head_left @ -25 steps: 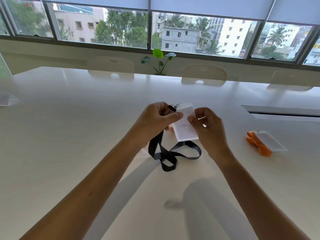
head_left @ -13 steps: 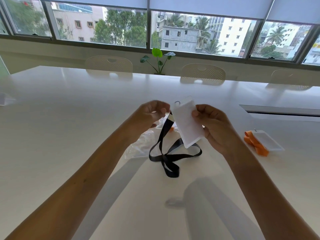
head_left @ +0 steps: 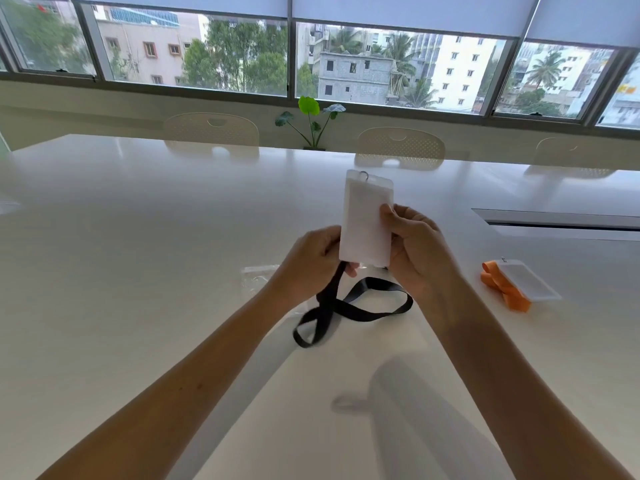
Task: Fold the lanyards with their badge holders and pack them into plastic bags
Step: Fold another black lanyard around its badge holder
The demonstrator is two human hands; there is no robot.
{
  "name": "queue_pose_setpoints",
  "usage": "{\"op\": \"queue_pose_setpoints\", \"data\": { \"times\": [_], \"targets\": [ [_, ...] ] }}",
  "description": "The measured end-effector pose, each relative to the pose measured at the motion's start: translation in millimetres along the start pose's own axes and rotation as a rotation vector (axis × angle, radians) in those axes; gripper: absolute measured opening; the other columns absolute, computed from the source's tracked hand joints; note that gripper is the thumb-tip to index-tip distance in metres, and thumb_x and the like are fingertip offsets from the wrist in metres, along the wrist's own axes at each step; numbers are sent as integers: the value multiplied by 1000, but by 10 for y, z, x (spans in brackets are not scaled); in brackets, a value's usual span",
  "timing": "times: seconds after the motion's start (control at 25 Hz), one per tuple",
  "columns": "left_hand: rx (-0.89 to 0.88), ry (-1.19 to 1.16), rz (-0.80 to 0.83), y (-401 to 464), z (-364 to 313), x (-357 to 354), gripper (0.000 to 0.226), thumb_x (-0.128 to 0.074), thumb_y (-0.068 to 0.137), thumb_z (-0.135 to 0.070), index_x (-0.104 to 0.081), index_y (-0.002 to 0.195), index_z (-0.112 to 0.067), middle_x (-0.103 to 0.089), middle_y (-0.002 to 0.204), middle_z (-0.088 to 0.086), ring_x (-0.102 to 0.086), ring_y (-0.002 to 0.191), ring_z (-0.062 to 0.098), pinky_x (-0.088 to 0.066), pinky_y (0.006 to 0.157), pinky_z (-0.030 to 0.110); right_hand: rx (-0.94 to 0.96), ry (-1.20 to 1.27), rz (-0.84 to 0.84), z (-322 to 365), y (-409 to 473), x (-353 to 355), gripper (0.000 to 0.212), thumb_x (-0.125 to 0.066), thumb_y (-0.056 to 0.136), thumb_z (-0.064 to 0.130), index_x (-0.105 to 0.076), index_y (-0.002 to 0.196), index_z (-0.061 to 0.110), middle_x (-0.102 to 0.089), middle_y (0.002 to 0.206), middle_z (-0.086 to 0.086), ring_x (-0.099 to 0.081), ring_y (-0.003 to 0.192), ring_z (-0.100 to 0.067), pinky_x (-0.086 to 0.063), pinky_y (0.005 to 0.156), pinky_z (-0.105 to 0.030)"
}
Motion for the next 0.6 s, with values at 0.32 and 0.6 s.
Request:
{"op": "queue_pose_setpoints", "data": {
  "times": [0.32,0.6],
  "targets": [
    [130,-149,155,-191,80,-400,24,-37,100,-9,-57,86,-8,-49,58,-5,-51,49,12,-45,60,25,144,-56,-252,277,148,273,7,-43,97,3,-49,97,7,-56,90,-5,-54,85,-20,-51,79,-41],
    [212,-219,224,-194,-15,-439,28,-37,101,-13,-57,80,-12,-45,51,-9,-43,44,8,-43,58,22,258,-242,-356,361,147,336,25,-42,98,9,-42,116,-8,-53,104,-14,-54,95,-27,-48,93,-54]
  ]
}}
Point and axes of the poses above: each hand's wrist, its own y-axis towards the middle knuckle, its own x-axis out of the back of the hand, z = x × y, the point moved 10 cm from there along y, towards the middle knuckle
